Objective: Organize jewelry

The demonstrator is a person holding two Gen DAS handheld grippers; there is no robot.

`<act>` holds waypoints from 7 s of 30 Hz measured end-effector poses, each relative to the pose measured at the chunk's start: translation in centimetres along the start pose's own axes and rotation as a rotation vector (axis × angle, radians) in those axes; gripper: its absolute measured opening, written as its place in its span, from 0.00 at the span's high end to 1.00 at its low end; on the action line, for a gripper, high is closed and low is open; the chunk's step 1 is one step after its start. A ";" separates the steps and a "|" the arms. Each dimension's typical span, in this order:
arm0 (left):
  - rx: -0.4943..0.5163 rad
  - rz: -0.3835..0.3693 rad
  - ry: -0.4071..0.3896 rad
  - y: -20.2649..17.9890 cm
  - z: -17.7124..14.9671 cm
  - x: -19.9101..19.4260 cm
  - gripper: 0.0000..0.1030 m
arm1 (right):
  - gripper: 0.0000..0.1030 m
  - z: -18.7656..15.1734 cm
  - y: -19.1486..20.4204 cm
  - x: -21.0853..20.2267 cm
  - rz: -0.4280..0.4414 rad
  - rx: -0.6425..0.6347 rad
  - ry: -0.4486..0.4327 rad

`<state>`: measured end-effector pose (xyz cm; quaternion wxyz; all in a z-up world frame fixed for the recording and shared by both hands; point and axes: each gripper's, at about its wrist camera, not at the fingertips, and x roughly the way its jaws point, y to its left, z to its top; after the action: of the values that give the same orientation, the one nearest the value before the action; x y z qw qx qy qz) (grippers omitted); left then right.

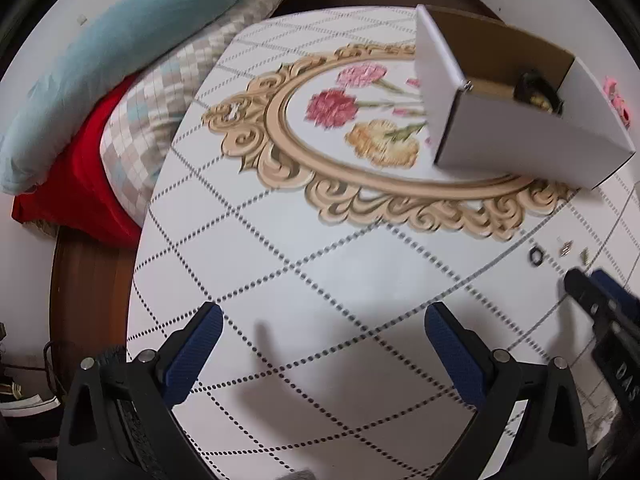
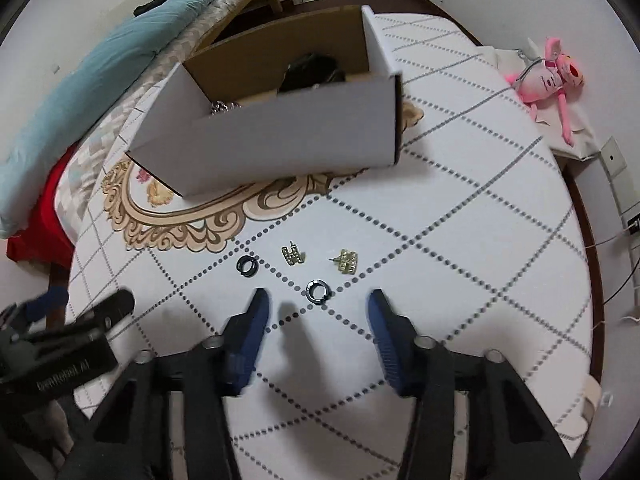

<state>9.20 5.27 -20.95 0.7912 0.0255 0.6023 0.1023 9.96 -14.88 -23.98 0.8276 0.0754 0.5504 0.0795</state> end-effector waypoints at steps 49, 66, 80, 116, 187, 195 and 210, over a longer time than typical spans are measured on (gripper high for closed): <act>0.230 -0.297 -0.175 -10.3 1.9 -4.9 0.90 | 0.87 0.9 -6.8 -5.8 -0.113 0.115 -0.149; 0.111 -0.388 -0.100 -6.0 16.8 -6.5 0.89 | 0.88 16.7 -2.2 -4.3 0.071 0.005 -0.083; 0.050 -0.228 -0.079 -3.9 18.7 -4.7 0.18 | 0.63 20.3 -2.5 -1.3 -0.016 -0.041 0.053; -0.006 -0.142 -0.189 -1.0 7.0 -8.7 0.00 | 0.00 10.4 -0.8 -9.4 -0.162 -0.075 -0.088; 0.176 -0.367 -0.202 -9.8 3.8 -7.3 0.94 | 0.94 2.9 -8.5 -7.1 -0.020 0.154 -0.151; 0.108 -0.397 -0.161 -6.1 11.8 -7.5 0.94 | 0.94 10.7 -3.3 -7.8 0.122 0.066 -0.176; 0.107 -0.307 -0.069 -5.7 18.4 -4.8 0.78 | 0.93 20.0 -2.4 -0.8 0.037 -0.020 0.061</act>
<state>26.37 0.30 -12.30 0.8153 -0.0215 0.5763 -0.0529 28.28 -18.10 -16.10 0.8094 0.0750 0.5733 0.1023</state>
